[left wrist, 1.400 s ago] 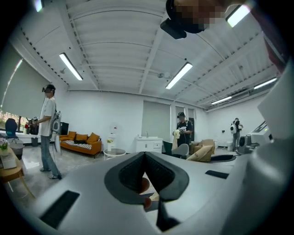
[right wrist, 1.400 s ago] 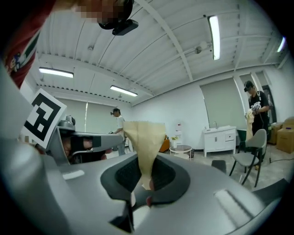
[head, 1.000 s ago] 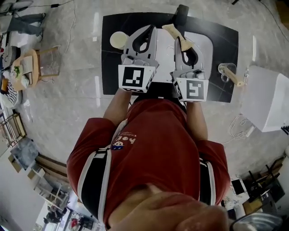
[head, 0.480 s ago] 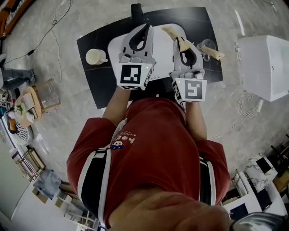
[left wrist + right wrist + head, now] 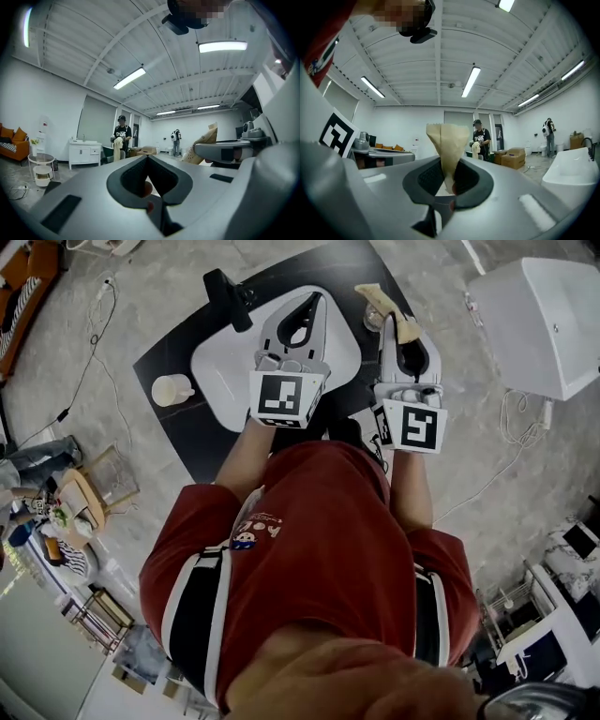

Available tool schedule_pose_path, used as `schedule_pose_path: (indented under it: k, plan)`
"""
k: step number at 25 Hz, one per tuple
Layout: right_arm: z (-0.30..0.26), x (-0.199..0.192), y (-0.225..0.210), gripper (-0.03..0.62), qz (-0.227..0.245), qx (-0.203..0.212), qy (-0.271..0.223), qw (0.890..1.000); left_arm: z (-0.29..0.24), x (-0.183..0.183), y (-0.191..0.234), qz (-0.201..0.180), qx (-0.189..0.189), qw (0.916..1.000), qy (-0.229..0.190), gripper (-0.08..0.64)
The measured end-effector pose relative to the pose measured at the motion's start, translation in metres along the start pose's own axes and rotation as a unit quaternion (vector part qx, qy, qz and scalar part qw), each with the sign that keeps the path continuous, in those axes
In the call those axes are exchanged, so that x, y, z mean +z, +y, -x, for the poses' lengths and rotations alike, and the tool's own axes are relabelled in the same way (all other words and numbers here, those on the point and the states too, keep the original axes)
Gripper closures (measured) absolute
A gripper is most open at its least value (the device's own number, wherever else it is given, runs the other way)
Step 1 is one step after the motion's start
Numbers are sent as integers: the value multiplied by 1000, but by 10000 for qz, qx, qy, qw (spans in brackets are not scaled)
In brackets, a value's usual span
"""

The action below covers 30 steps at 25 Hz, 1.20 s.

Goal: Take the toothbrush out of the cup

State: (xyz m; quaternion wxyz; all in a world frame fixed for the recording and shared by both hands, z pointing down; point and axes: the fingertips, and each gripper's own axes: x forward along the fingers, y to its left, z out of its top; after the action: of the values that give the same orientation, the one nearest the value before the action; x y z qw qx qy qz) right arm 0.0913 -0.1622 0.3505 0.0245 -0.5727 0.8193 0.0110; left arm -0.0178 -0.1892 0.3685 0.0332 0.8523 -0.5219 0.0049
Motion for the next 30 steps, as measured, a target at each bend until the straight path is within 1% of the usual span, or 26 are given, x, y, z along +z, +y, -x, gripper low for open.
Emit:
schedule_pose_path:
  k: [7,11,15,18,23,25,27,30]
  plan:
    - [26,0,-55,551,26,-554,-30,9985,-26,-7,-47,-54,-445,9990,75,555]
    - [36,-2,-80,551,-12,-770,3,9970,-39,-19,-72,-262,-700,9968,267,546]
    - [43,-8,-101,551,-120,-946,39,9954,-43,-33,-95,-477,-1012,9929,403,479]
    - [44,-16,-110,551,-197,-993,81,9948,-42,-49,-108,-604,-1269,9886,537,419]
    - [47,-30,-121,551,-327,-1031,174,9940,-42,-77,-124,-750,-1604,9807,825,336]
    - [48,-37,-127,551,-396,-1057,212,9934,-44,-89,-132,-738,-1737,9775,943,308]
    - [48,-43,-132,551,-459,-1077,247,9928,-47,-101,-136,-756,-1785,9754,1050,284]
    - [48,-52,-137,551,-539,-1081,314,9922,-55,-115,-136,-832,-1690,9753,1153,279]
